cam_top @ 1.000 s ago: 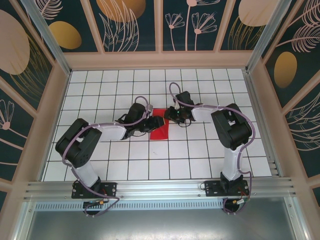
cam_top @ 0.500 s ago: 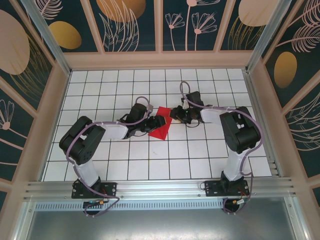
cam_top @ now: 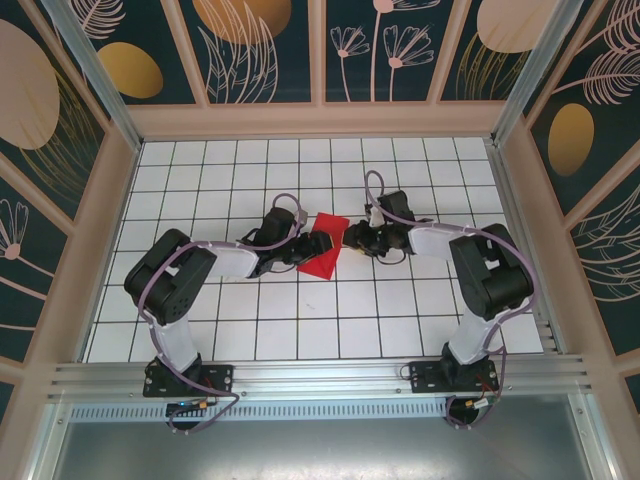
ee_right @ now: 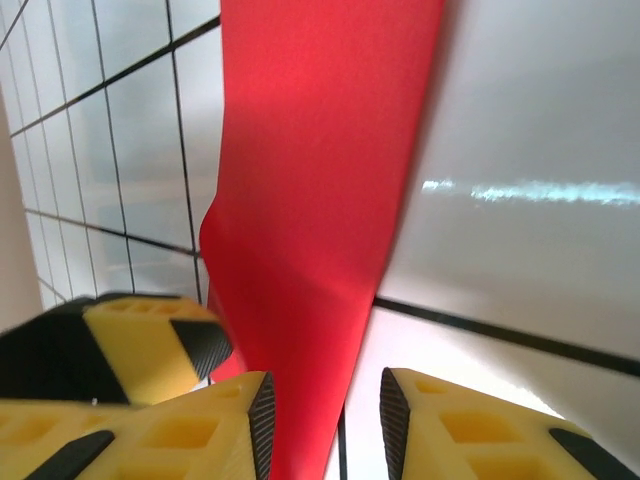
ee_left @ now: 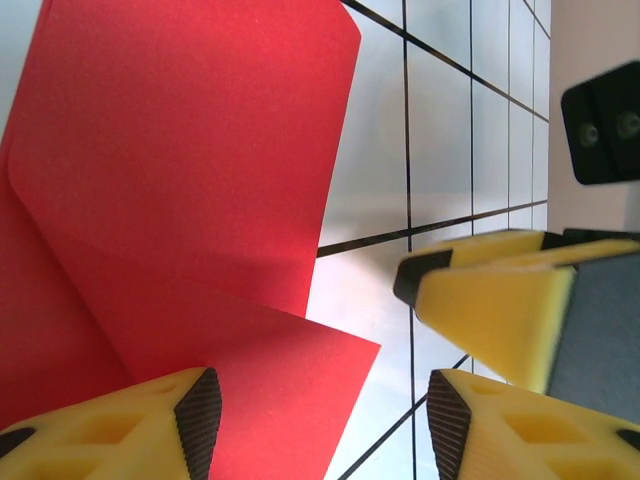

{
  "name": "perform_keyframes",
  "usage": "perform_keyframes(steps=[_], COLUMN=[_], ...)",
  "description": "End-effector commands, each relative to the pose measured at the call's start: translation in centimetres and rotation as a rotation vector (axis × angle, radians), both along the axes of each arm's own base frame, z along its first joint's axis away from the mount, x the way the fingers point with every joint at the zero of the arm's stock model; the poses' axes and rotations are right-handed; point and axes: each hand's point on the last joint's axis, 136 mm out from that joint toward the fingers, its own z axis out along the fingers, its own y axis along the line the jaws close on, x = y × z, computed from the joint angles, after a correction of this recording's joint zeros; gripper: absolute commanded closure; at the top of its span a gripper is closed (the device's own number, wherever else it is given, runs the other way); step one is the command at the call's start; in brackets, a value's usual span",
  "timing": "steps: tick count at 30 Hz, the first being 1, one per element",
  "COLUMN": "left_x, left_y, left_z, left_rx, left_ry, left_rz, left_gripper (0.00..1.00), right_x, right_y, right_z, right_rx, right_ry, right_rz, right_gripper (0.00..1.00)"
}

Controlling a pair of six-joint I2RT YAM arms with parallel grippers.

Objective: Fold a paper plane with a square sheet of paper (pick it up from the middle)
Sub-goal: Fold the triangle a second time at the center of the table.

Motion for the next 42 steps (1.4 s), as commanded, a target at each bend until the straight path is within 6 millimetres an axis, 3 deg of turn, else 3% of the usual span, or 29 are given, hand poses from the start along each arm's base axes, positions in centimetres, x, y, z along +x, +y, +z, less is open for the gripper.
perform_keyframes(steps=[1,9,16,25,31,42], left_x=[0.9,0.9,0.9,1.0,0.8,0.4], left_y=[-0.4,-0.2,0.0,-0.2,-1.0,-1.1], left_z=[0.6,0.3,0.1,0.5,1.4,0.4], left_rx=[-0.021,-0.010,0.005,-0.003,-0.062,-0.058], left_ry=[-0.019,-0.014,-0.009,-0.014,-0.021,0.005], left_rz=[0.008,0.018,0.021,0.016,-0.019,-0.034], left_gripper=[0.44,0.55,0.60,0.62,0.62,0.65], right_x=[-0.8,-1.0,-1.0,-0.7,-0.1,0.5], right_y=[0.9,2.1,3.0,3.0,2.9,2.6], right_z=[1.6,0.9,0.4,0.0,-1.0,-2.1], right_rx=[0.053,0.052,0.058,0.055,0.022,-0.020], right_ry=[-0.051,-0.036,-0.025,-0.034,-0.036,-0.034], right_rz=[0.064,0.102,0.134,0.129,0.130,0.127], right_gripper=[0.61,0.61,0.67,0.90,0.90,0.89])
